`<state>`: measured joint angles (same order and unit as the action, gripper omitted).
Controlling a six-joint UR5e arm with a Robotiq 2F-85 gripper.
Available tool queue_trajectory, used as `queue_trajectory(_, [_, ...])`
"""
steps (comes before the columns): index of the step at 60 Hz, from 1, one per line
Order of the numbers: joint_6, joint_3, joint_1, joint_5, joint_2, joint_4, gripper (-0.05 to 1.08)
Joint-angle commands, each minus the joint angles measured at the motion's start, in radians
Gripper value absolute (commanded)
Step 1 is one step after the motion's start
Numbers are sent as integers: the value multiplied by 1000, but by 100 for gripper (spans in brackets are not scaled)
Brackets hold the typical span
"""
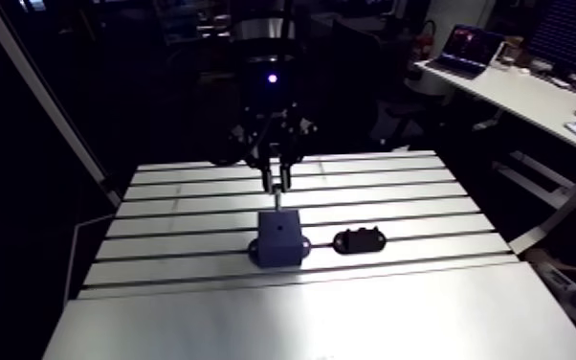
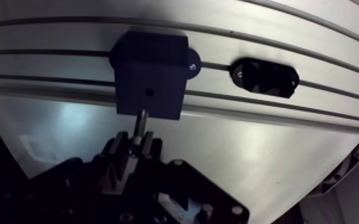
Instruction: Pick up the M10 bolt and insert it into the hole until fully seated.
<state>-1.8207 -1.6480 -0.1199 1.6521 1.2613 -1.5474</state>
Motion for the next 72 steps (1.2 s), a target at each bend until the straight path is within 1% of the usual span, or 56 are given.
queue_trajectory(1, [2,-9,0,4,0,-21,108])
queue_trajectory(61, [8,-49,-1,-1,4,-38,108])
queue_trajectory(65, [7,-53,-1,1,3,-49,108])
queue_trajectory(66, [7,-55,-1,3,3,-58,108])
queue_trajectory(72, [5,-61,0,4,2,-78,108])
